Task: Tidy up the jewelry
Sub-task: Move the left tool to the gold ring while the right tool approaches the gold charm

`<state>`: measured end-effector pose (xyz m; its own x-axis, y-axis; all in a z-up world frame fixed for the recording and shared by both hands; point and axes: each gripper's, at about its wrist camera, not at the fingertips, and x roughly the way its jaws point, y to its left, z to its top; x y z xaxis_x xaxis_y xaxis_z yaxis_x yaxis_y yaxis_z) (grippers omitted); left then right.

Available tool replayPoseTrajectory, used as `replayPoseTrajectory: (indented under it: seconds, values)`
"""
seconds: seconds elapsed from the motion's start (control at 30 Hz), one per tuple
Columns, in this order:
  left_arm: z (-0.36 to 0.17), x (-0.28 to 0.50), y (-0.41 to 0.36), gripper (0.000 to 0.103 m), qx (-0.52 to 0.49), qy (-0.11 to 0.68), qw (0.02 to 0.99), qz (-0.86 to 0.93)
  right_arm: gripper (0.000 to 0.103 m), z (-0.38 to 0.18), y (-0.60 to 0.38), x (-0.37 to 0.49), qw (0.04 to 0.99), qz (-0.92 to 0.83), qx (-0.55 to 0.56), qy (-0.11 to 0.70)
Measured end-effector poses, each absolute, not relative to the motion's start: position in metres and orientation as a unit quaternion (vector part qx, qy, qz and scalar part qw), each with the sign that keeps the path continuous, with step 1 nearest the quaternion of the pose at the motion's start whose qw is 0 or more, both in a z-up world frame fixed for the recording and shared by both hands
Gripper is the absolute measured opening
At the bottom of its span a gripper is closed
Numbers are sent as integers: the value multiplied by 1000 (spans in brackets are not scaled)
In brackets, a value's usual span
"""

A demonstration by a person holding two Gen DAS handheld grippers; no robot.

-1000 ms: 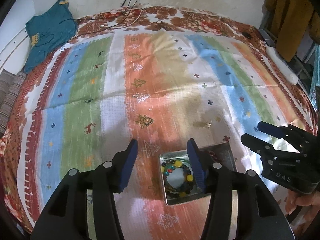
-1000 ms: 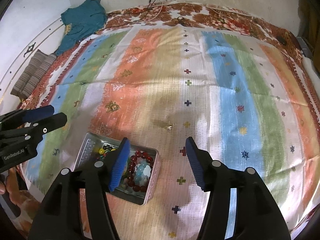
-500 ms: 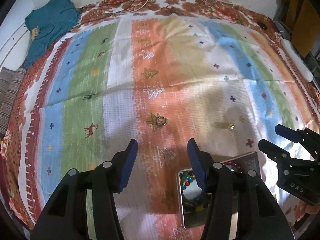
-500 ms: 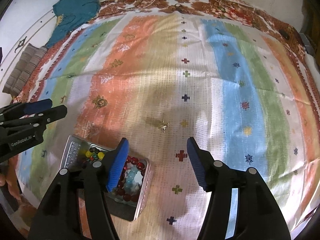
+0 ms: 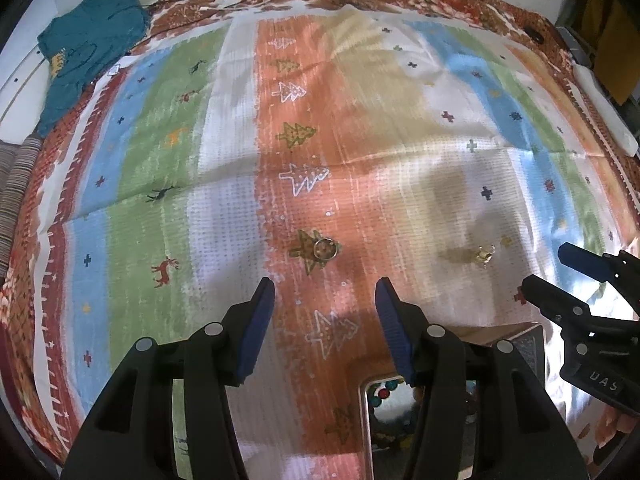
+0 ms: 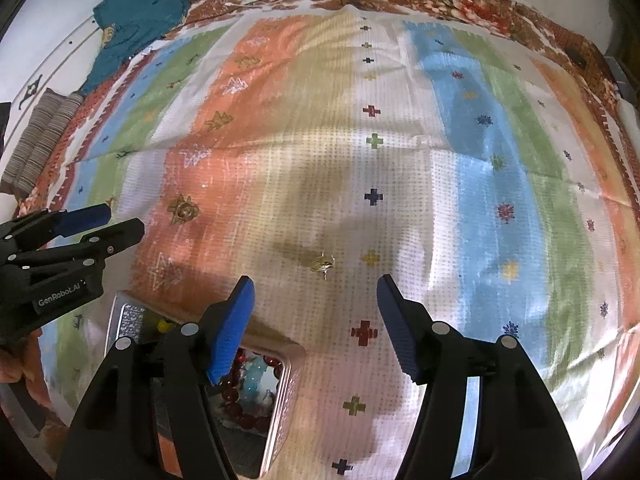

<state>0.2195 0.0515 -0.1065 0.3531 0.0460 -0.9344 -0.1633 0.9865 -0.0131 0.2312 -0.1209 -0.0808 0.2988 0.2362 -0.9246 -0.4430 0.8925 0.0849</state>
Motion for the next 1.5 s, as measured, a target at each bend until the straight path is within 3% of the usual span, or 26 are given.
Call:
replayPoseTrajectory:
  seconds: [1.1, 1.27, 1.5]
  values:
    - [-155, 256, 56, 52, -36, 605, 794, 48, 63, -130, -104, 265, 766, 197, -118, 600]
    - [-163, 259, 55, 44, -32, 613, 788, 44, 63, -135, -102, 268, 762, 195, -124, 605]
    - [-169, 262, 60, 37, -44, 622, 781, 41, 53, -143, -101, 274, 757, 191, -125, 613]
